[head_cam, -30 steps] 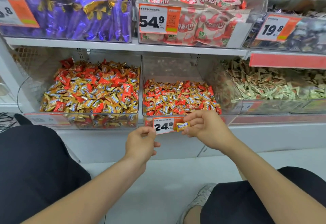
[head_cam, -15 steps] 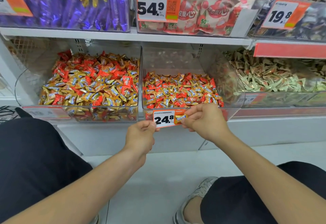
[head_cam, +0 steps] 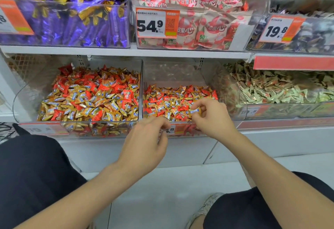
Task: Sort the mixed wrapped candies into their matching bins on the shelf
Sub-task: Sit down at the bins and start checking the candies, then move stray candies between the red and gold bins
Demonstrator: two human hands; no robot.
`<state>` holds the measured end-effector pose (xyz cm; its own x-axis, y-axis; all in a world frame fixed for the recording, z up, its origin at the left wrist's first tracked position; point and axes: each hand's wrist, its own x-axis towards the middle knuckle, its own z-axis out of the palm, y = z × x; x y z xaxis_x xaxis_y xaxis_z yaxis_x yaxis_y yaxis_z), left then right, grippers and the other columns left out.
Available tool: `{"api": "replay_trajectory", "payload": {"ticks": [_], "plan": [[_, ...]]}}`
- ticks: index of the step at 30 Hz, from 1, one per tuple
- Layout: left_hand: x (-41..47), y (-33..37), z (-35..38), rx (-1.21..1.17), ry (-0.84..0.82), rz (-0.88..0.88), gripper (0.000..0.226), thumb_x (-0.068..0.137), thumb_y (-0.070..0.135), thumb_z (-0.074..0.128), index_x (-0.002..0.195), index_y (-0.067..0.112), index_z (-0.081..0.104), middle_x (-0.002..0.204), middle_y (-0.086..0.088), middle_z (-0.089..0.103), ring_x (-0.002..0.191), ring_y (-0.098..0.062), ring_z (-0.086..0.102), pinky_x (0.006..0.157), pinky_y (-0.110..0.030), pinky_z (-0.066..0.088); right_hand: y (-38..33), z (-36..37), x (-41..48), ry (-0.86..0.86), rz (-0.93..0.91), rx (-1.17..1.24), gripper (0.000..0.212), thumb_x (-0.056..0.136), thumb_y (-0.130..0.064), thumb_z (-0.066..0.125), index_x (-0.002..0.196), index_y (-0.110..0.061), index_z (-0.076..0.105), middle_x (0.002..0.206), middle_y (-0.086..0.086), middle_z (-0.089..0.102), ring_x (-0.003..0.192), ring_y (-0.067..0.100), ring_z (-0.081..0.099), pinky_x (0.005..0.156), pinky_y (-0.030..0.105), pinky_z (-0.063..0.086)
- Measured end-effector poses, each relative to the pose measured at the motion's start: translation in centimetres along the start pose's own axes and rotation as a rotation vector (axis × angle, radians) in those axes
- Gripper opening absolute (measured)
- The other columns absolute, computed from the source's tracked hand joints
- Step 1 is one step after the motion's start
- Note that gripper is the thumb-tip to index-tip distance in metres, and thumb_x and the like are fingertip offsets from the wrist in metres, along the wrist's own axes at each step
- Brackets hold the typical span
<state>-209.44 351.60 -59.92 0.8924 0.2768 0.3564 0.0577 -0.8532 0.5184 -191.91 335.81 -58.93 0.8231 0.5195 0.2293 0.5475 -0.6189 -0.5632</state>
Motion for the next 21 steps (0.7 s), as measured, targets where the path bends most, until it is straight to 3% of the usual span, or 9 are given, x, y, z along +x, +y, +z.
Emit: {"api": "replay_trajectory", "payload": {"ticks": [2,5,6,8,10,12,15,17,21], "plan": [[1.9,0.2,-0.1,0.071,0.022,0.113,0.021,0.094,0.011,0.059,0.11,0.023,0.067,0.103,0.01,0.065,0.097,-0.013,0.055,0.087,-0.029,0.043,0.7,0.0,1.7,-0.081,0.021,-0.087,0.014,0.085,-0.011,0.066,0.092,-0.023,0.071,0.056,0.001,0.063,0.056,0.017,0.059,0.077,0.032,0.056],[5.3,0.1,0.5,0.134,-0.095,0.023,0.027,0.096,0.007,0.055,0.118,0.015,0.069,0.114,-0.001,0.066,0.11,-0.02,0.057,0.096,-0.033,0.045,1.6,0.1,3.9,-0.189,0.023,-0.196,0.013,0.084,-0.007,0.066,0.084,-0.016,0.074,0.076,0.001,0.071,0.076,0.02,0.068,0.082,0.038,0.059],[6.6,0.1,0.9,0.18,-0.157,-0.031,0.026,0.094,0.004,0.055,0.114,0.011,0.07,0.112,-0.006,0.067,0.108,-0.024,0.06,0.093,-0.037,0.05,2.0,0.4,4.6,-0.209,0.016,-0.255,0.013,0.082,-0.004,0.065,0.084,-0.012,0.076,0.085,0.005,0.074,0.086,0.025,0.07,0.083,0.042,0.06],[8.9,0.2,1.3,0.264,-0.298,-0.163,0.011,0.089,-0.003,0.056,0.088,0.004,0.064,0.09,-0.012,0.063,0.088,-0.03,0.062,0.069,-0.041,0.053,2.2,1.0,5.9,-0.235,-0.005,-0.362,0.02,0.079,0.0,0.065,0.095,-0.003,0.077,0.095,0.016,0.075,0.093,0.033,0.07,0.083,0.05,0.061],[10.9,0.5,1.9,0.274,-0.424,-0.26,0.02,0.089,-0.005,0.056,0.076,0.008,0.048,0.077,-0.01,0.053,0.07,-0.027,0.054,0.053,-0.035,0.041,1.9,1.4,7.1,-0.28,-0.068,-0.345,0.027,0.084,-0.006,0.071,0.11,-0.008,0.077,0.106,0.011,0.076,0.103,0.029,0.068,0.092,0.048,0.059],[12.4,0.4,2.6,0.269,-0.546,-0.335,0.011,0.092,0.0,0.059,0.094,0.009,0.053,0.092,-0.009,0.059,0.081,-0.027,0.058,0.063,-0.035,0.049,1.5,1.9,8.0,-0.372,-0.161,-0.268,0.041,0.088,-0.023,0.079,0.128,-0.016,0.072,0.123,0.004,0.073,0.118,0.025,0.064,0.104,0.044,0.053],[13.7,-1.0,4.0,0.204,-0.64,-0.442,0.038,0.092,0.001,0.062,0.129,0.007,0.056,0.114,-0.008,0.063,0.094,-0.025,0.06,0.082,-0.034,0.055,1.9,2.8,8.7,-0.511,-0.238,-0.295,0.075,0.087,-0.045,0.083,0.151,-0.017,0.054,0.149,0.004,0.06,0.137,0.025,0.053,0.114,0.04,0.044],[14.2,-1.9,4.8,0.18,-0.633,-0.453,0.042,0.089,-0.005,0.063,0.129,0.009,0.062,0.107,-0.004,0.061,0.09,-0.023,0.059,0.084,-0.032,0.057,2.6,3.8,9.1,-0.535,-0.254,-0.321,0.074,0.088,-0.049,0.082,0.149,-0.018,0.055,0.144,0.004,0.062,0.132,0.027,0.056,0.108,0.039,0.047],[14.4,-2.5,5.6,0.073,-0.524,-0.472,0.038,0.086,-0.01,0.063,0.103,0.022,0.072,0.096,0.005,0.06,0.094,-0.02,0.064,0.074,-0.027,0.053,3.6,4.4,9.7,-0.539,-0.27,-0.317,0.037,0.096,-0.035,0.073,0.13,-0.022,0.07,0.119,-0.001,0.071,0.112,0.022,0.062,0.094,0.038,0.051]]}}
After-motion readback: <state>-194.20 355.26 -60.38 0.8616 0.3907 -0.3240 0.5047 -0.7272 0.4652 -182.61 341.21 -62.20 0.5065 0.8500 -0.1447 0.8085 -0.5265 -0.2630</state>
